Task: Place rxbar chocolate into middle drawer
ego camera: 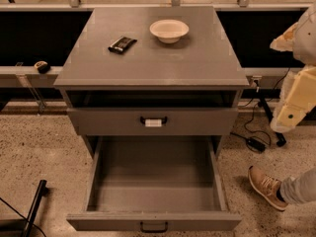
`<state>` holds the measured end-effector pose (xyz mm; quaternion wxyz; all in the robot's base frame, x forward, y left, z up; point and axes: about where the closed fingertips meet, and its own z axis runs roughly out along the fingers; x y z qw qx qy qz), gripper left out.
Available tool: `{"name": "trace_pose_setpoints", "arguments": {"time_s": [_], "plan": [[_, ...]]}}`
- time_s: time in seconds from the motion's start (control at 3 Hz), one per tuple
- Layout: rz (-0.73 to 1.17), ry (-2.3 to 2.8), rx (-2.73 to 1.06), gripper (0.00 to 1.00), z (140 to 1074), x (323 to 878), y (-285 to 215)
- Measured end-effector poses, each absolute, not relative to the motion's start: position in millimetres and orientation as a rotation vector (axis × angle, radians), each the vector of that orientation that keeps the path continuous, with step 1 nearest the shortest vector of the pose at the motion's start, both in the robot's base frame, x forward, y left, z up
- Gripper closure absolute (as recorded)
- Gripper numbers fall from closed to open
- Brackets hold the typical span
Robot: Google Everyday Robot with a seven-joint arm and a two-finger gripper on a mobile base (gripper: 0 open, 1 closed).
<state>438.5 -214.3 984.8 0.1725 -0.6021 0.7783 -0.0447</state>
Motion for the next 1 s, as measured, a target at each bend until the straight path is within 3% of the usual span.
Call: {"name": "trace_pose_setpoints", "arguments": {"time_s": [0.33, 0.67, 1.0], "plan": [[-0.127, 2.208, -1.708, 0.00, 984.8, 438.6, -214.3], [-0.072, 2.153, -1.714, 0.00, 982.0, 473.5, -193.6], [-0.003, 2.077, -1.723, 0.00, 982.8, 551.2, -147.3]]}}
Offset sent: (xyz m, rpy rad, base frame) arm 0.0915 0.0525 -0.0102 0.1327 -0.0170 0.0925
